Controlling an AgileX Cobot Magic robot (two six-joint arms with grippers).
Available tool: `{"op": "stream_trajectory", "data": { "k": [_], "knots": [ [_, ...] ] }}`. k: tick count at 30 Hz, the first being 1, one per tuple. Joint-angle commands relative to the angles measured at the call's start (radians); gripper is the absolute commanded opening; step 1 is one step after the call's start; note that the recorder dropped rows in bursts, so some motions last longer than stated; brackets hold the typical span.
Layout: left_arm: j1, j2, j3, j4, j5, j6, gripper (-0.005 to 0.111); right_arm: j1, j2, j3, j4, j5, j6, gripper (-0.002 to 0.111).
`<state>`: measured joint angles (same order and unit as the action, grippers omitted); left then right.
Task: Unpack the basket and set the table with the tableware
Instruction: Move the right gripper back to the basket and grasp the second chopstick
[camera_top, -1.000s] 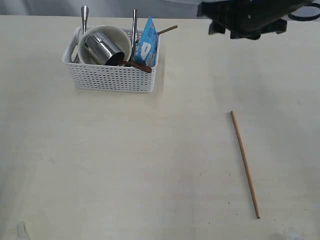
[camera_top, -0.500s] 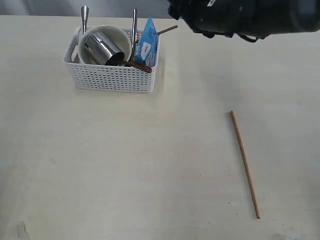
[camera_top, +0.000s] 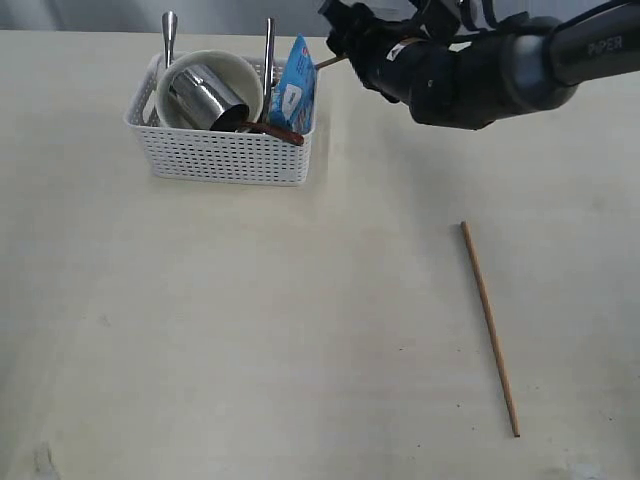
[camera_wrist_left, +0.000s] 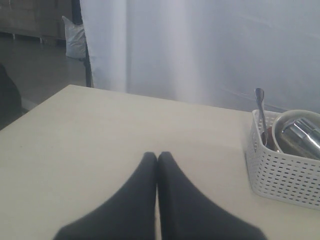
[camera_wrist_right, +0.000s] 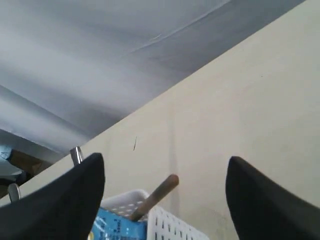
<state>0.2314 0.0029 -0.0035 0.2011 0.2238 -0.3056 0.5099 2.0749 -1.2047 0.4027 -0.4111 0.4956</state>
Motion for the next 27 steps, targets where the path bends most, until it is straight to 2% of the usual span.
{"op": "stream_trajectory", "data": {
  "k": [1,11,21,24,27],
  "knots": [
    [0.003,-0.003,0.003,0.004,-0.003,-0.005,0.0,0.004,0.024,-0.003,-0.003,-0.051,0.041,0.065],
    [0.003,-0.003,0.003,0.004,-0.003,-0.005,0.0,0.021,0.078,-0.005,-0.034,-0.191,0.127,0.065],
    [0.003,-0.003,0.003,0.004,-0.003,-0.005,0.0,0.021,0.122,-0.015,-0.061,-0.222,0.179,0.065],
    [0.003,-0.003,0.003,0.004,-0.003,-0.005,0.0,0.021,0.141,-0.044,-0.1,-0.21,0.221,0.06],
    [0.003,-0.003,0.003,0.004,-0.003,-0.005,0.0,0.021,0.148,-0.07,-0.163,-0.208,0.257,0.047]
  ]
}}
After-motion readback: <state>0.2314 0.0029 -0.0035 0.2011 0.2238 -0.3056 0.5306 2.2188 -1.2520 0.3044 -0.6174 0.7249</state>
